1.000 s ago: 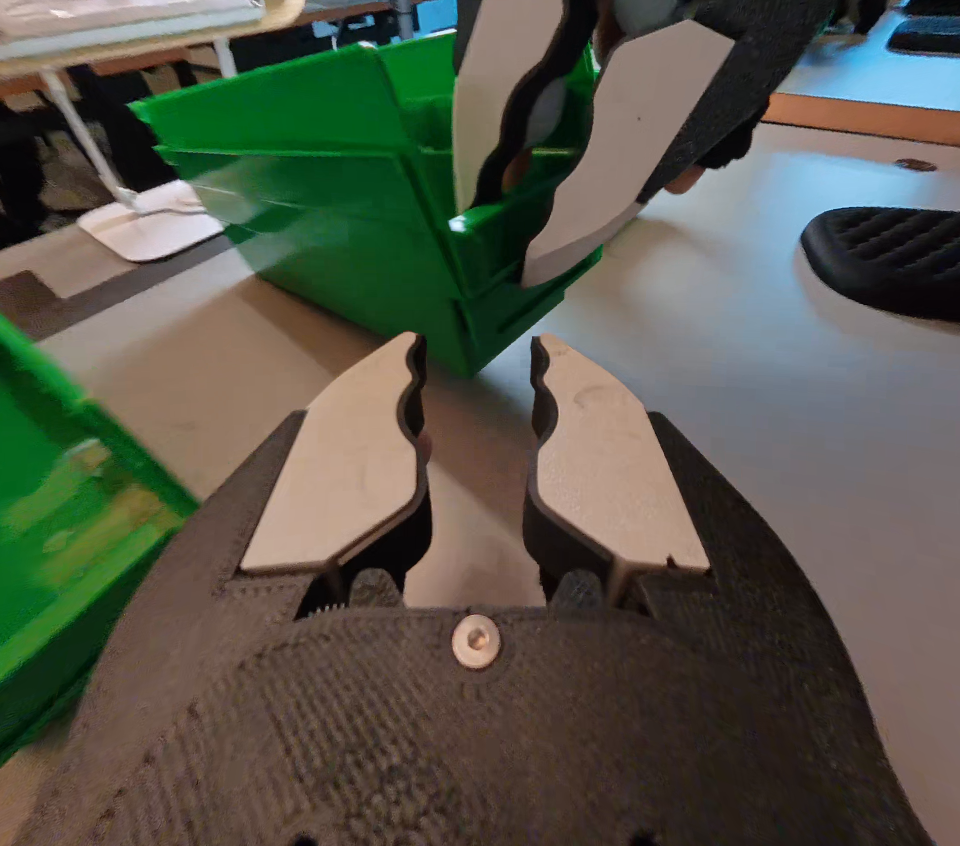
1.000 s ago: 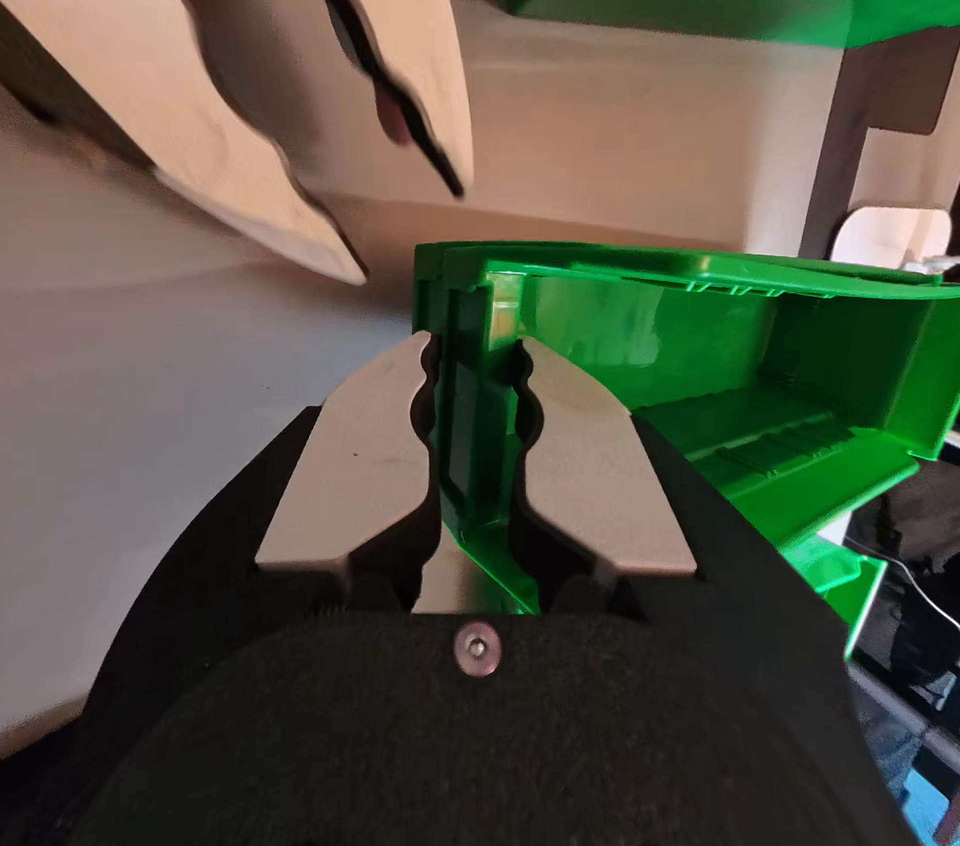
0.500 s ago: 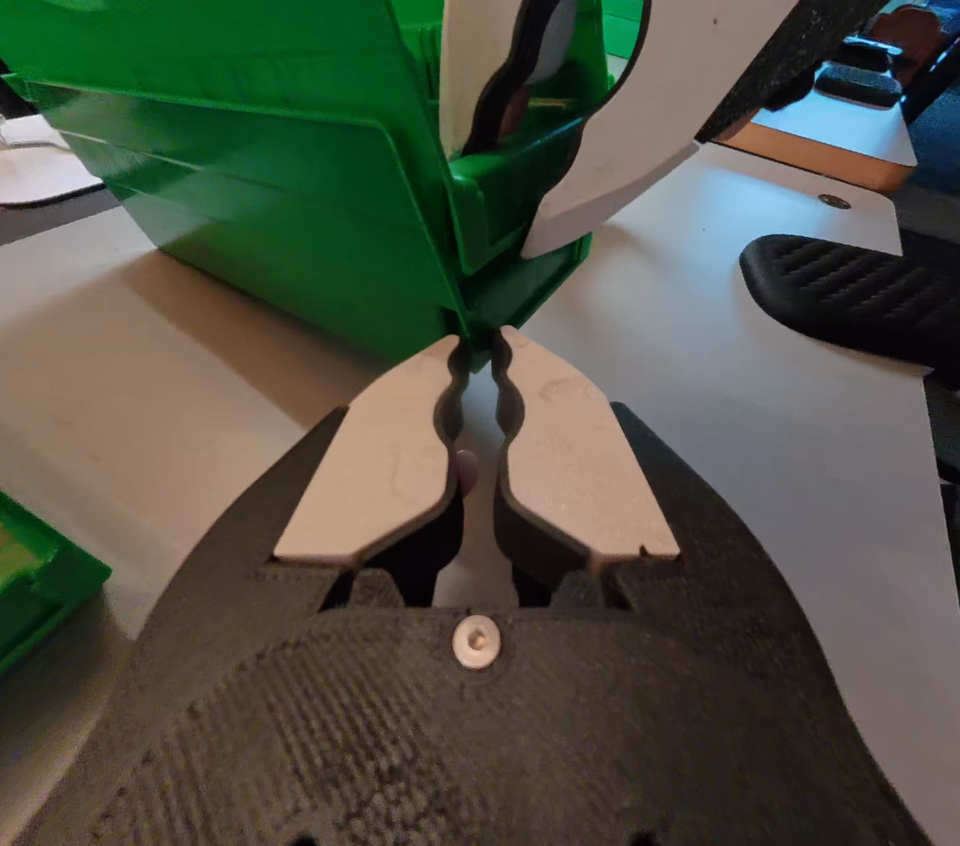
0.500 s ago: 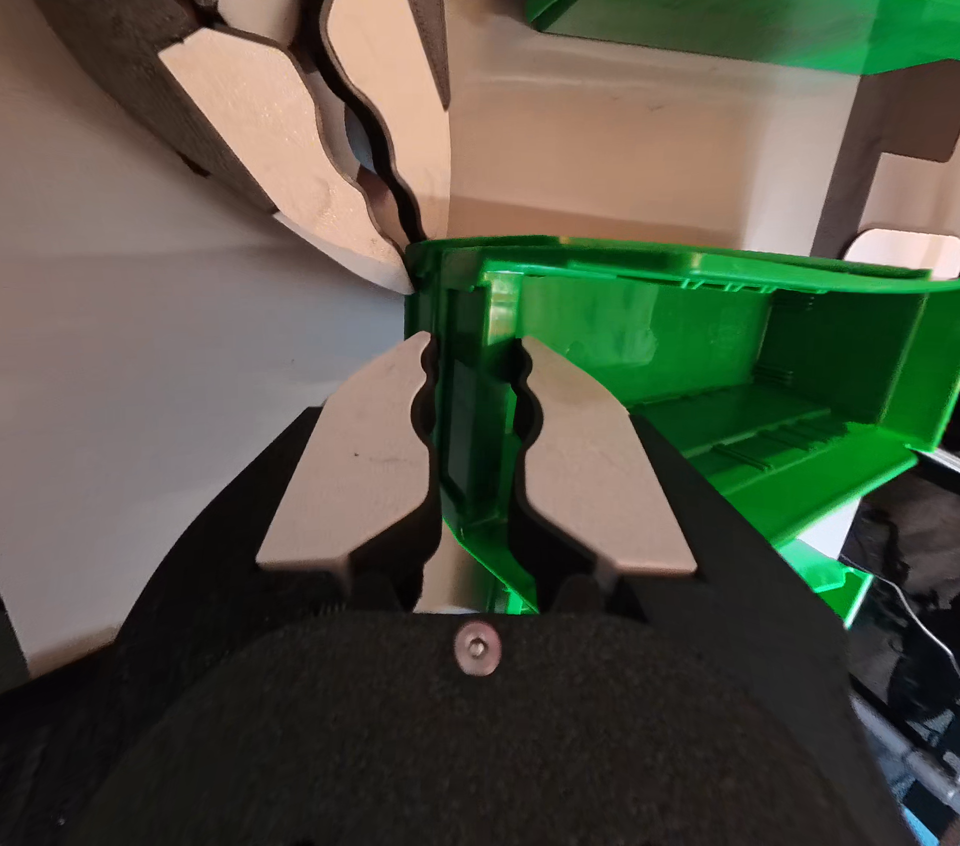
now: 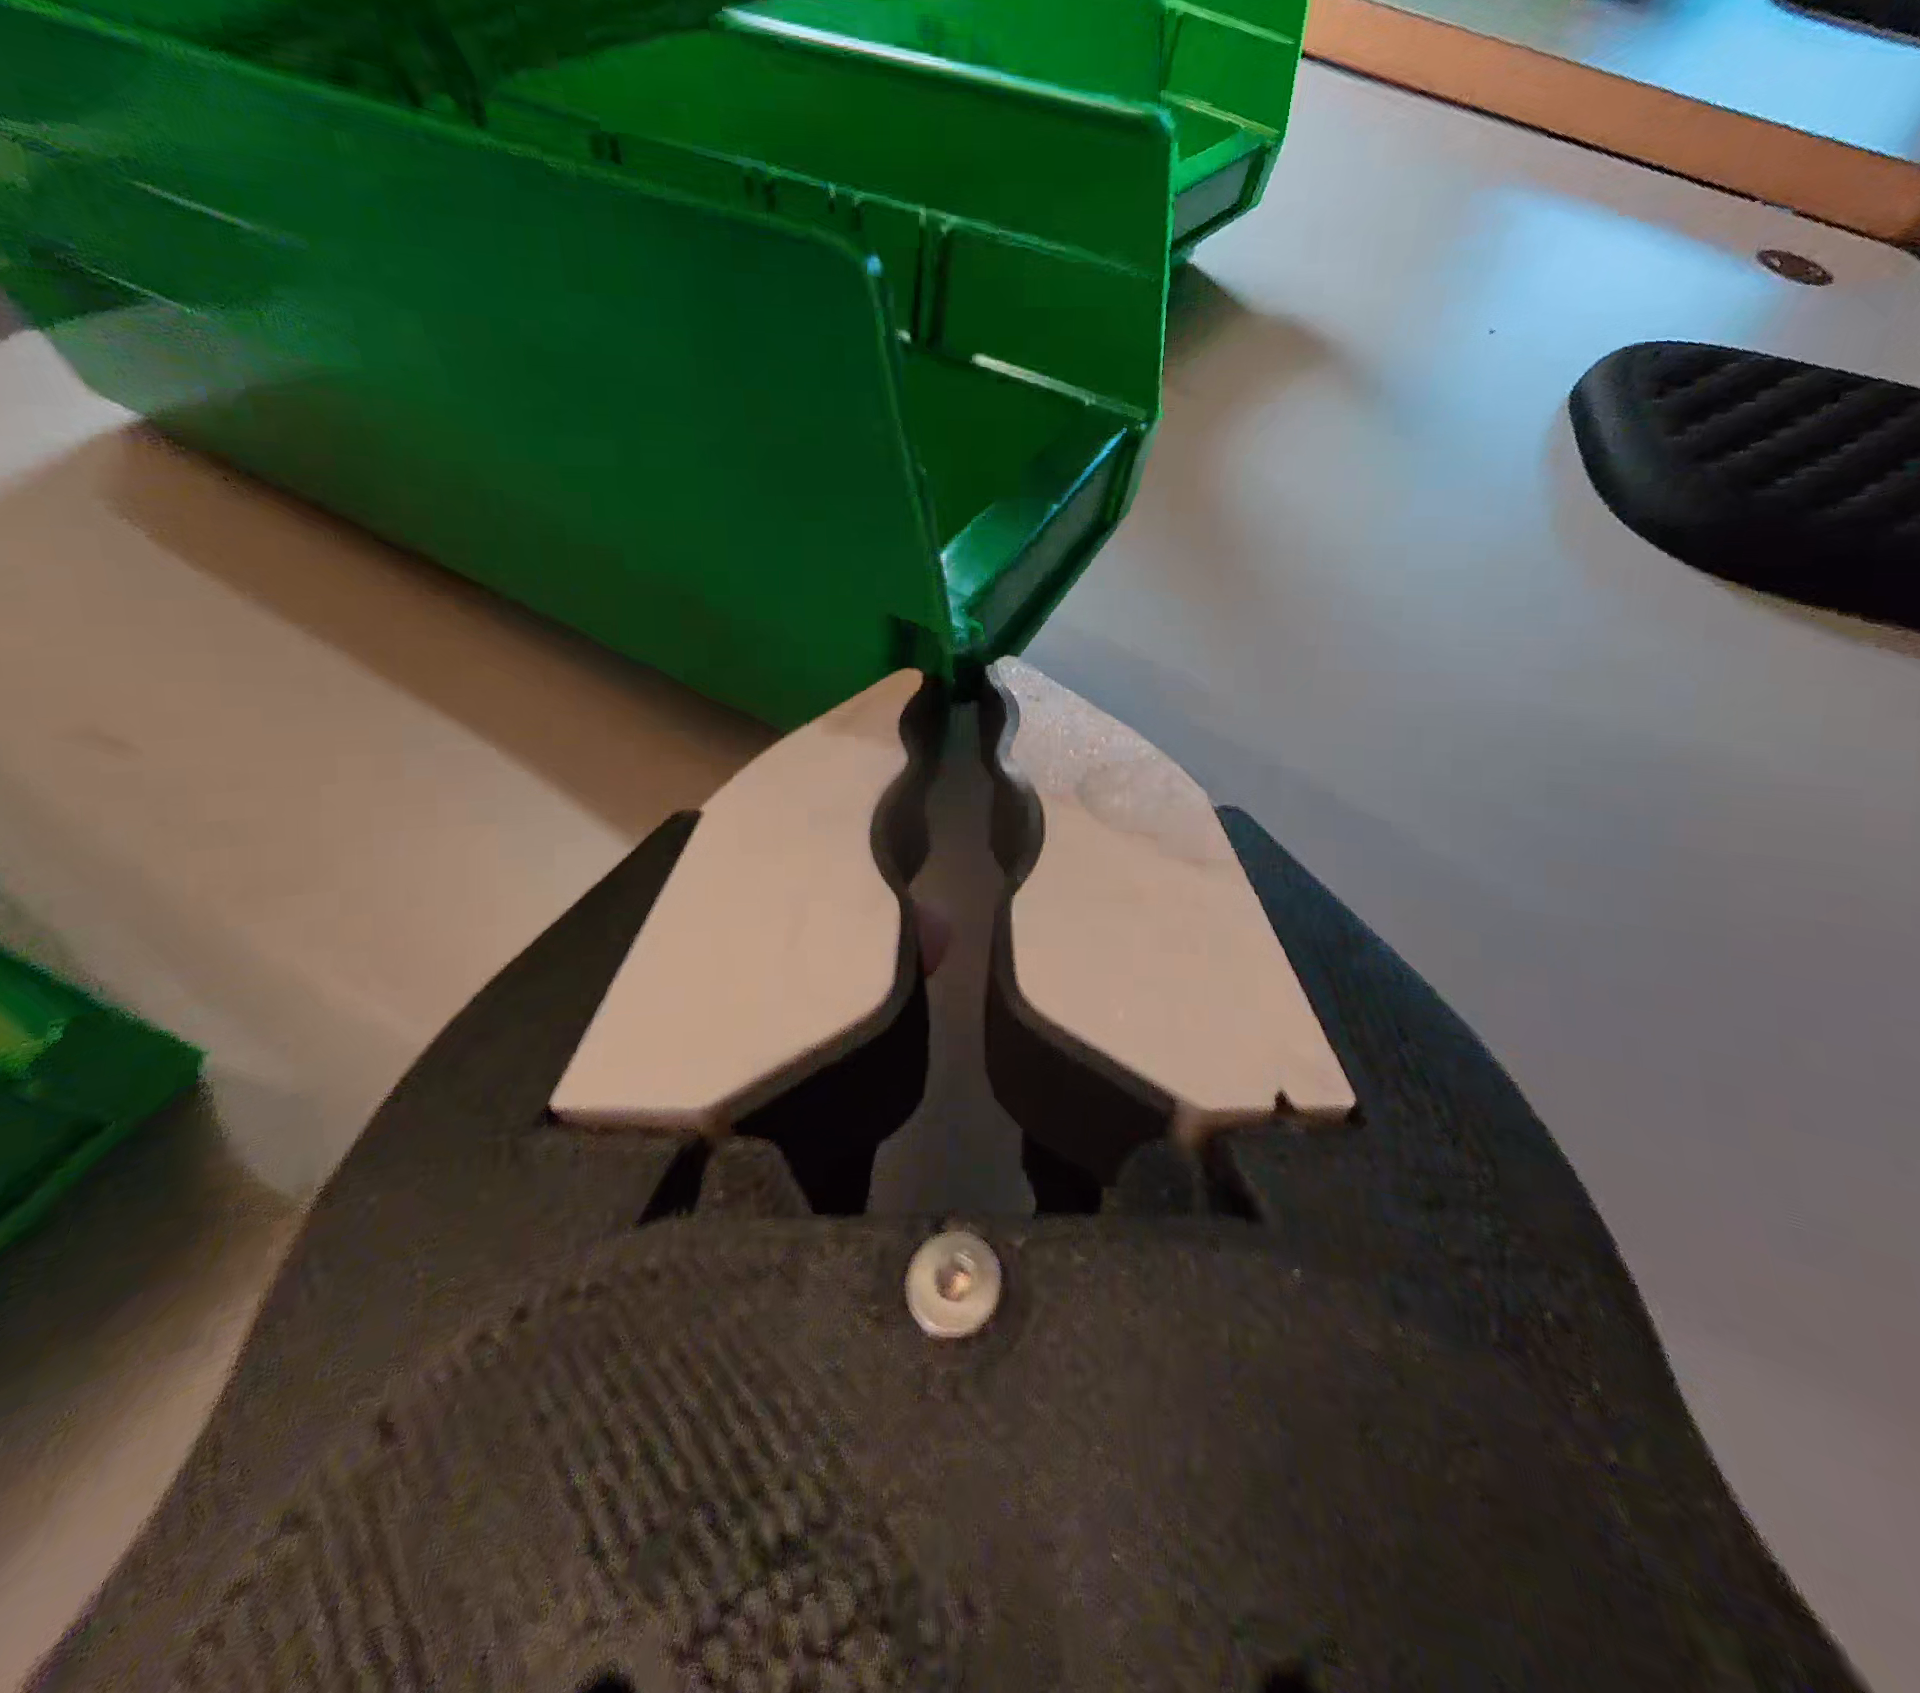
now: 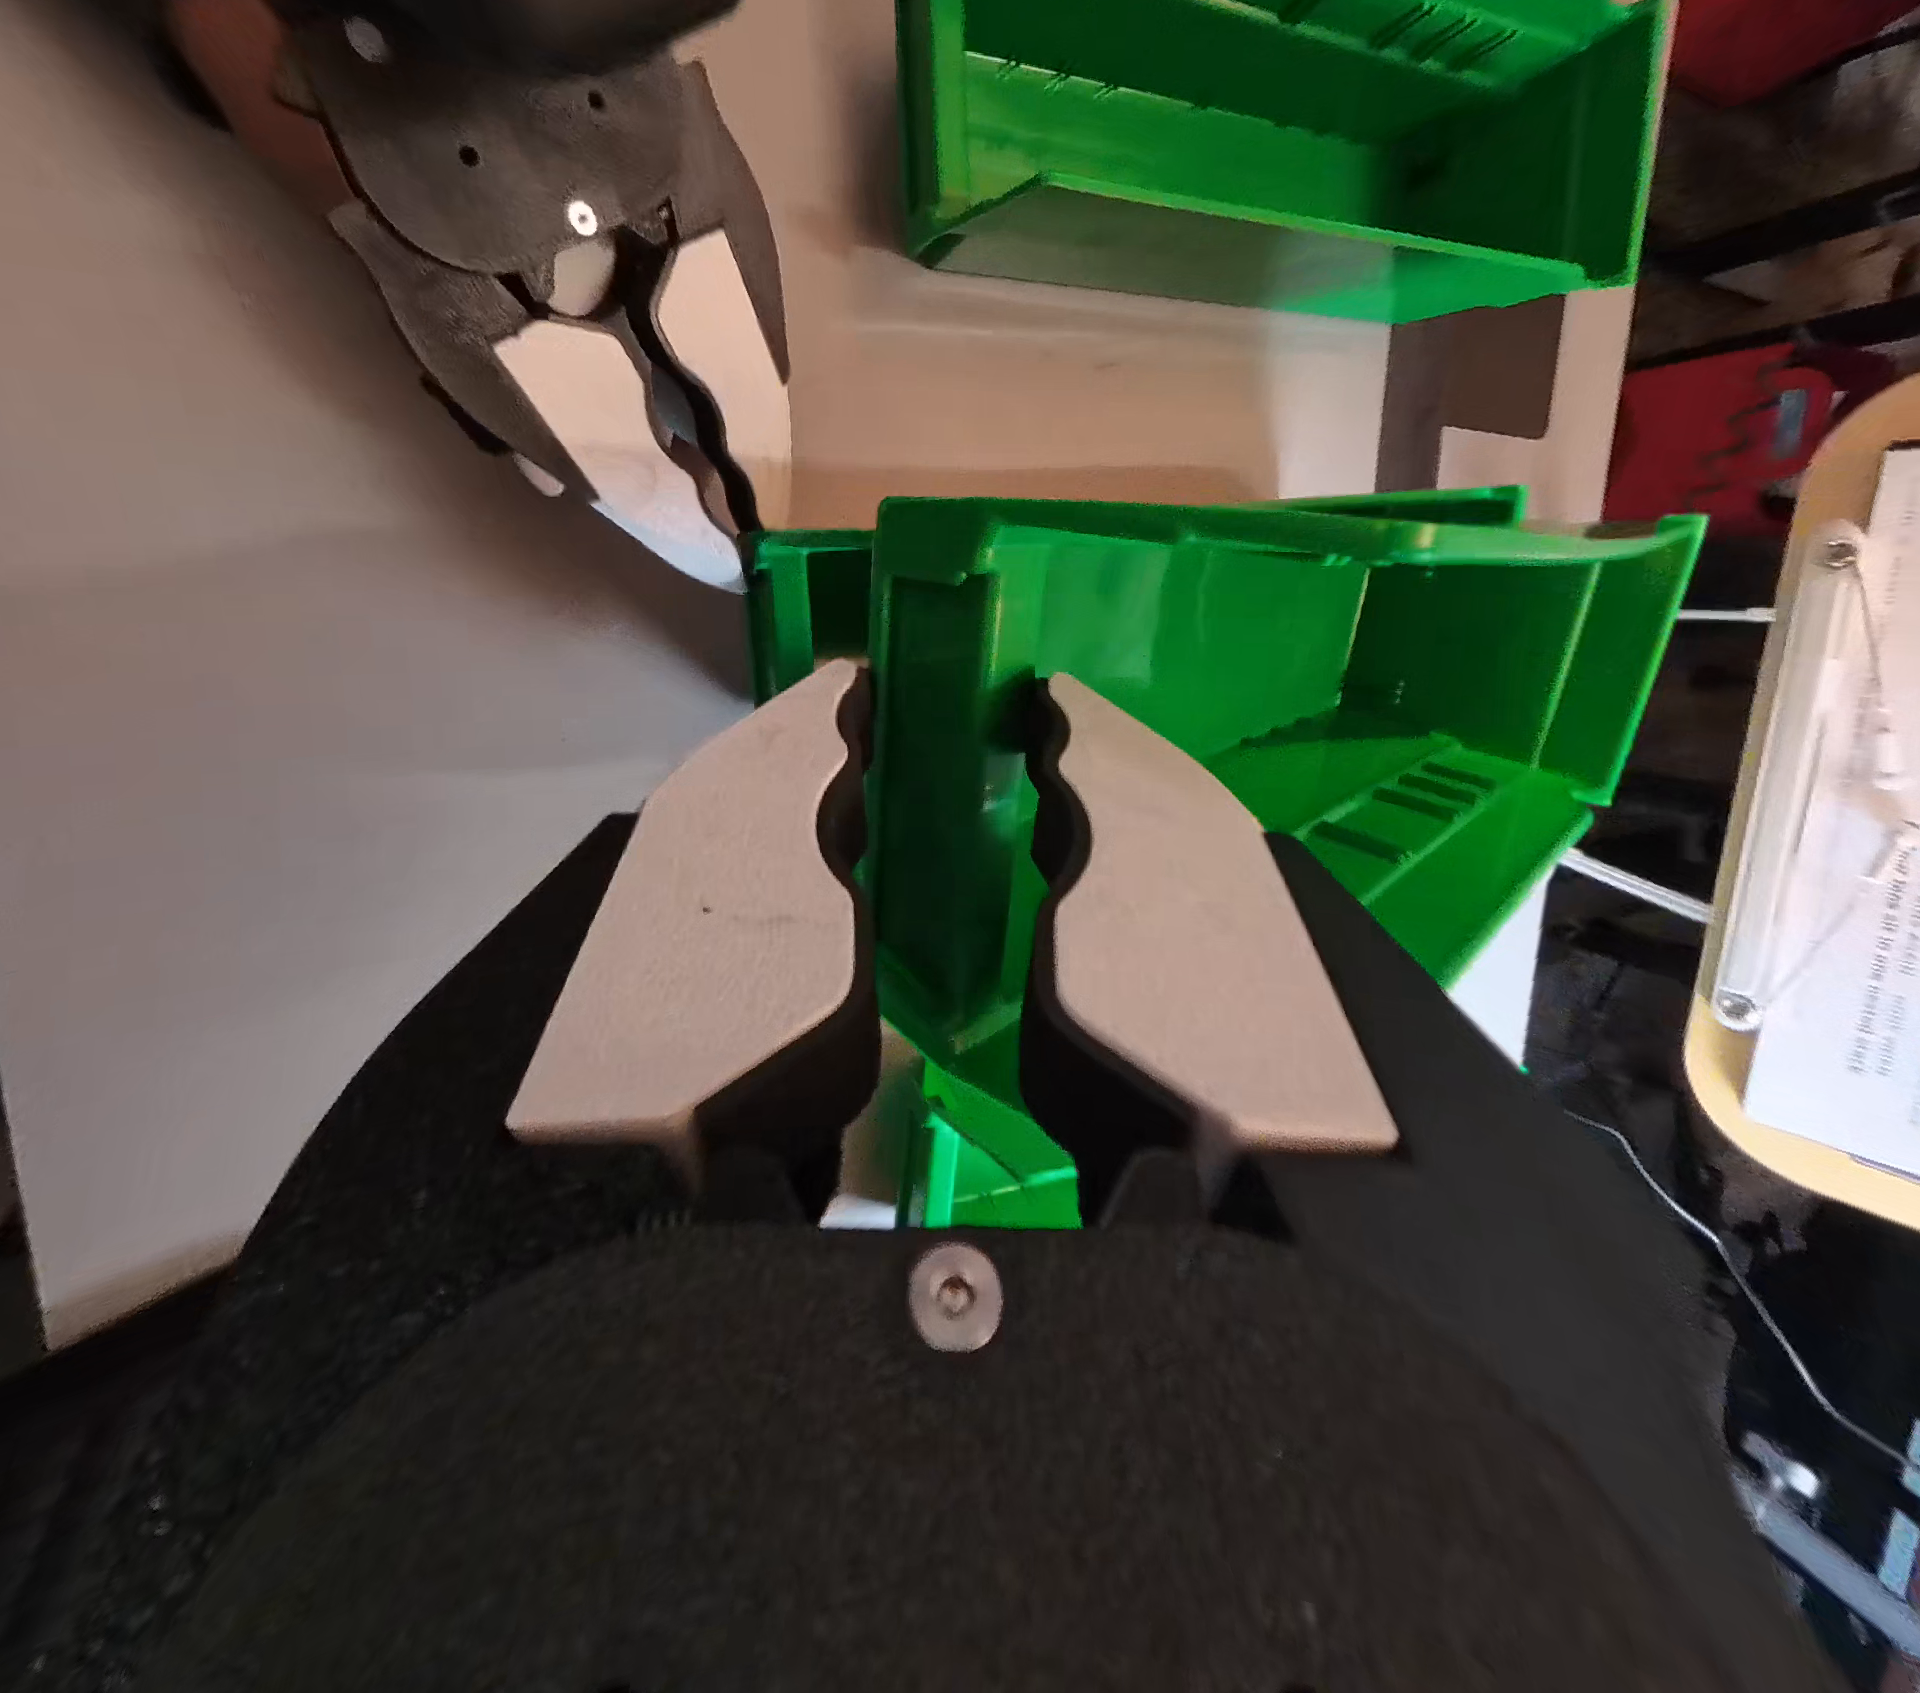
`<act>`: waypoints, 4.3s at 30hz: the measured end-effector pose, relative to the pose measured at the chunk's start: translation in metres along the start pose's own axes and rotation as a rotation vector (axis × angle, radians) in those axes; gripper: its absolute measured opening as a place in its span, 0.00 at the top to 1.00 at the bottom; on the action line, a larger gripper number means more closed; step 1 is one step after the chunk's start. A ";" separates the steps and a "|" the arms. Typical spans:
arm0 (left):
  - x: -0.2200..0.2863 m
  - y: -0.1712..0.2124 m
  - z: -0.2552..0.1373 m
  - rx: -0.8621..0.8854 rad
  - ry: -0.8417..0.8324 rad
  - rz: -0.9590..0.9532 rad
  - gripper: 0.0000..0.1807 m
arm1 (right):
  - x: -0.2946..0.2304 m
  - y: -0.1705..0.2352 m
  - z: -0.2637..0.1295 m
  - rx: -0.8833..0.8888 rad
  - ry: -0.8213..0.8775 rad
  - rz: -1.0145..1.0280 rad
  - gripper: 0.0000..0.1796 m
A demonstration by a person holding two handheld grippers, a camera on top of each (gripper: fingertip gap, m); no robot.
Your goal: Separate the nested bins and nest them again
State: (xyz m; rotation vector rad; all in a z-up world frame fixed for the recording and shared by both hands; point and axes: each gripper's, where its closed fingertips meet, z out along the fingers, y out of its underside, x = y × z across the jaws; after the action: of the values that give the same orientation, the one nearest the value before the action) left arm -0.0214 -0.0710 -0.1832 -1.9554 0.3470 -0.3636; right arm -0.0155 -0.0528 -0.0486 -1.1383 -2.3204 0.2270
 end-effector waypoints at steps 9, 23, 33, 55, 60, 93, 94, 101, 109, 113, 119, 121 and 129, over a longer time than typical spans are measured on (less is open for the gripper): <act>-0.014 0.007 -0.008 -0.018 -0.096 0.043 0.81 | 0.018 0.000 -0.038 0.040 0.156 -0.025 0.84; -0.026 -0.017 -0.041 0.122 -0.223 0.157 0.78 | 0.061 0.053 -0.054 0.095 0.469 0.077 0.85; -0.025 -0.021 -0.043 0.145 -0.245 0.192 0.79 | 0.057 0.037 -0.055 0.182 0.449 0.062 0.85; 0.037 -0.068 -0.014 0.241 0.149 -0.028 0.77 | -0.010 0.003 0.018 0.155 0.351 -0.188 0.85; 0.034 -0.065 -0.012 0.230 0.125 -0.019 0.77 | -0.010 0.008 0.026 0.114 0.316 -0.180 0.85; 0.008 -0.063 -0.049 0.269 0.019 0.043 0.74 | 0.018 0.030 0.046 -0.153 0.194 -0.128 0.81; 0.005 -0.063 -0.051 0.272 0.015 0.028 0.74 | 0.024 0.027 0.035 -0.144 0.213 -0.114 0.81; -0.019 -0.057 -0.062 0.254 -0.107 0.106 0.73 | 0.042 0.078 0.007 -0.247 0.287 -0.073 0.82; -0.026 -0.046 -0.059 0.215 -0.156 0.144 0.73 | 0.012 0.152 0.080 -0.303 0.252 -0.051 0.81; -0.029 -0.041 -0.057 0.198 -0.161 0.139 0.73 | -0.008 0.163 0.106 -0.317 0.213 -0.044 0.81; -0.027 -0.038 -0.054 0.187 -0.157 0.146 0.73 | -0.011 0.170 0.127 -0.356 0.240 -0.068 0.83; -0.026 -0.038 -0.053 0.184 -0.159 0.152 0.73 | -0.009 0.170 0.131 -0.351 0.258 -0.078 0.82; -0.027 -0.035 -0.052 0.170 -0.172 0.177 0.74 | -0.016 0.144 0.098 -0.167 0.320 -0.013 0.71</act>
State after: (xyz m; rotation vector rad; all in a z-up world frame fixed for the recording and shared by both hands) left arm -0.0647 -0.0893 -0.1334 -1.7601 0.3617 -0.1052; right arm 0.0382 0.0341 -0.1909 -1.1451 -2.0893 -0.1474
